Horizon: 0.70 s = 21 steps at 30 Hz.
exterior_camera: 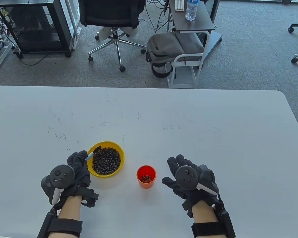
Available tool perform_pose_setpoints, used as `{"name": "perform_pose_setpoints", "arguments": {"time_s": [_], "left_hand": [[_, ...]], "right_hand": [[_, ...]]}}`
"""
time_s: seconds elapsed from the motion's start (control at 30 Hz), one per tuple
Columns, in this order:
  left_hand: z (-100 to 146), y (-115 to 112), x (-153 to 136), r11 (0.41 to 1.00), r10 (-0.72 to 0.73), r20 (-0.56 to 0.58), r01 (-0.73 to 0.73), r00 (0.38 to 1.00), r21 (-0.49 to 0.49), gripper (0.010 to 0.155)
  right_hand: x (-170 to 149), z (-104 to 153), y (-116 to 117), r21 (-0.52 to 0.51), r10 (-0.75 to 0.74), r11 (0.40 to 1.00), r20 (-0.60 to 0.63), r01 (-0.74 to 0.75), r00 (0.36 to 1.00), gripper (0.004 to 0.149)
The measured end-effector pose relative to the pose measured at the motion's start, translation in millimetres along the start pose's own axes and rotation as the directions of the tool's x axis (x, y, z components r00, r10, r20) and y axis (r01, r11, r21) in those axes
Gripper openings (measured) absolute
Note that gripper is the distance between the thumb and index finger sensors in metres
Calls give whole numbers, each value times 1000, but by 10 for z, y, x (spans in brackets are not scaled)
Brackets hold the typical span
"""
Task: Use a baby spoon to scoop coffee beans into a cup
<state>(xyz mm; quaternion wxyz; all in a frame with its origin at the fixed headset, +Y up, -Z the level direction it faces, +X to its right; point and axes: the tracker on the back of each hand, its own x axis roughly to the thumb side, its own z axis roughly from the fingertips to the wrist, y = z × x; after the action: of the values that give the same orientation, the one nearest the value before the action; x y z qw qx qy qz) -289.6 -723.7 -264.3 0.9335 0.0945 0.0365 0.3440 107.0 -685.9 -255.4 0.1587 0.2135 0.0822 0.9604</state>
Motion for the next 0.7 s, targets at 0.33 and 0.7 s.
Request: {"name": "perform_pose_setpoints", "arguments": {"time_s": [0.33, 0.7], "left_hand": [[-8, -57, -69, 998, 13, -78, -18, 997, -59, 44], [2, -59, -115, 994, 65, -178, -80, 982, -79, 44]], "right_hand": [[-4, 1, 2, 12, -6, 1000, -2, 6, 1000, 78], [-3, -3, 10, 32, -13, 999, -8, 13, 1000, 77]]}}
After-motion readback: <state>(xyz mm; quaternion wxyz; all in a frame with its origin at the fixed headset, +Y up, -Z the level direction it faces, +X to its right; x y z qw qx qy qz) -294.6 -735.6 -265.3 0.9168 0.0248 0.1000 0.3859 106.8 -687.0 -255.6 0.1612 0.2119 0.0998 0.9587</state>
